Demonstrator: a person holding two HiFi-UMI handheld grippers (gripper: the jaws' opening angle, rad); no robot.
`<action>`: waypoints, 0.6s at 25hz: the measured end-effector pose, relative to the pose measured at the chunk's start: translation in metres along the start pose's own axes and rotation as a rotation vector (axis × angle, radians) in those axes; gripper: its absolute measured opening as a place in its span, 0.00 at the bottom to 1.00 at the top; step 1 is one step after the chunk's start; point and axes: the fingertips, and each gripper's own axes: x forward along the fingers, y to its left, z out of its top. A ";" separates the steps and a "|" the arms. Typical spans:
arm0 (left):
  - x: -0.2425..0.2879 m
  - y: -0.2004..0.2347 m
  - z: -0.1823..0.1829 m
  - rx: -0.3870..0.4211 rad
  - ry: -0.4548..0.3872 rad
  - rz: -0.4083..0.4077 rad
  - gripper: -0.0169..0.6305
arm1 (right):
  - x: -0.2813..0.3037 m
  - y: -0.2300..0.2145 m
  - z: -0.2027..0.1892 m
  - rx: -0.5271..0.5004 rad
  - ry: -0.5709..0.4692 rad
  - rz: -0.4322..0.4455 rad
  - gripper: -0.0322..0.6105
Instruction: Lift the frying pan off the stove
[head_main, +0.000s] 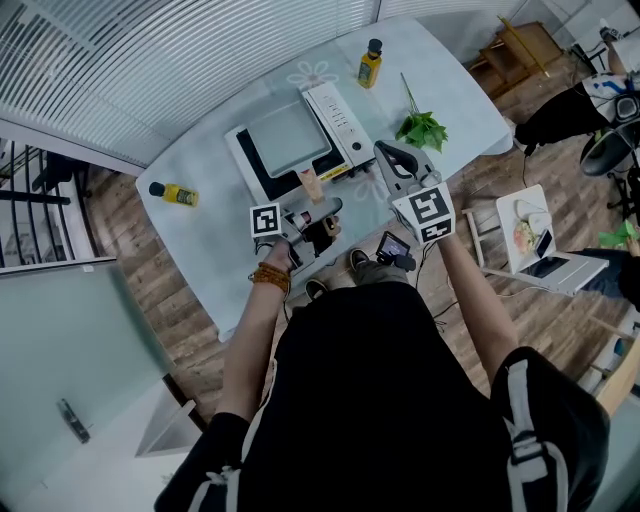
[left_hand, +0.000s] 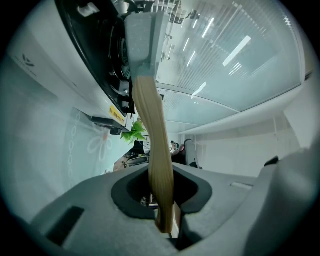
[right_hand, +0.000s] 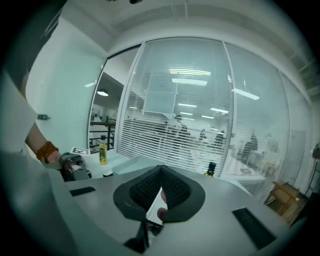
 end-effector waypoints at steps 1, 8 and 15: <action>0.000 -0.001 0.000 -0.001 -0.001 0.000 0.14 | 0.005 0.004 -0.005 0.037 0.017 0.054 0.04; 0.001 0.000 0.001 0.013 -0.006 0.000 0.14 | 0.035 0.032 -0.037 0.356 0.155 0.358 0.04; 0.001 -0.002 0.000 0.007 -0.013 -0.008 0.14 | 0.056 0.060 -0.058 0.688 0.294 0.633 0.10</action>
